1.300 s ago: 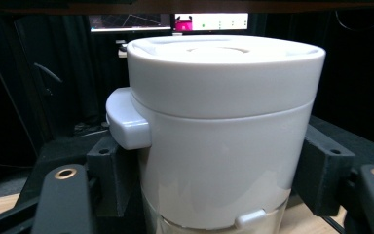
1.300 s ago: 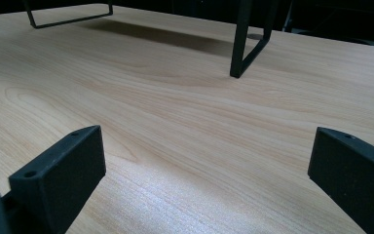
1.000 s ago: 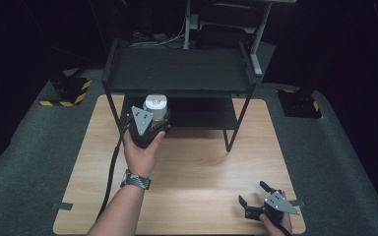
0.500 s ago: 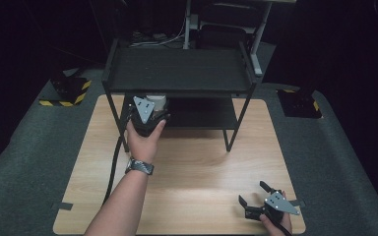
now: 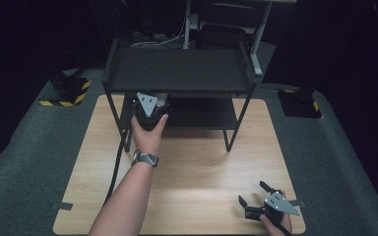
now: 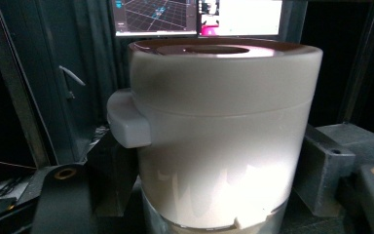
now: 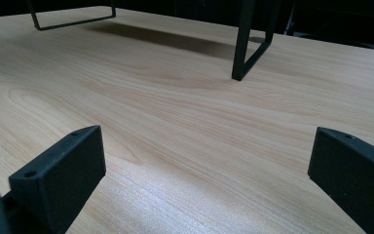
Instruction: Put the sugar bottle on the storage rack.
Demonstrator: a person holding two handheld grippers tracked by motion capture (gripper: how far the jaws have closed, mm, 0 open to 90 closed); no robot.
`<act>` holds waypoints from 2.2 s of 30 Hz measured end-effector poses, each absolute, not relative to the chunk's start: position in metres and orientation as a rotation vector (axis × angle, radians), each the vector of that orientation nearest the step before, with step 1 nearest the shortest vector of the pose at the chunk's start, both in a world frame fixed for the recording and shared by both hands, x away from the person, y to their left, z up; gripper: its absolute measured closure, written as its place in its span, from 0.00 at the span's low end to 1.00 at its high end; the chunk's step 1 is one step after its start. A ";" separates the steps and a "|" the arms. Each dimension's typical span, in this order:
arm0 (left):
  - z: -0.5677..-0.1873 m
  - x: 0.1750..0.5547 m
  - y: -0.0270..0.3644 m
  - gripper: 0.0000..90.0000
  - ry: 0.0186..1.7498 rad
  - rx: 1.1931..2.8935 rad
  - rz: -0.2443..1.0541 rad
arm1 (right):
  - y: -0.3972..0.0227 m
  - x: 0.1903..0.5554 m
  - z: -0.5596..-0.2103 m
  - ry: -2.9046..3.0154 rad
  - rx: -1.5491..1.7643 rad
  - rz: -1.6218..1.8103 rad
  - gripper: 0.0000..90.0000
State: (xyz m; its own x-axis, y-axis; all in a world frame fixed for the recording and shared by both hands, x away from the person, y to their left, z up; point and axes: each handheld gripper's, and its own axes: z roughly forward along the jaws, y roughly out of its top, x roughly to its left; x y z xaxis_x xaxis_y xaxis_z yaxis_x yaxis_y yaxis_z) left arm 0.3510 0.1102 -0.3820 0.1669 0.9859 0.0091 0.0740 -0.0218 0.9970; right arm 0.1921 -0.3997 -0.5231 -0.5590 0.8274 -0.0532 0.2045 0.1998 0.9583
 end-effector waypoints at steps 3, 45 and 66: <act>-0.384 0.352 0.109 0.32 1.133 1.341 1.065 | -0.400 0.192 -0.523 1.896 0.957 1.379 0.00; -0.399 0.311 0.132 0.01 1.063 1.328 0.998 | -0.399 0.192 -0.523 1.901 0.951 1.372 0.00; -0.470 0.222 0.166 0.01 0.937 1.306 0.971 | -0.398 0.192 -0.522 1.903 0.948 1.367 0.00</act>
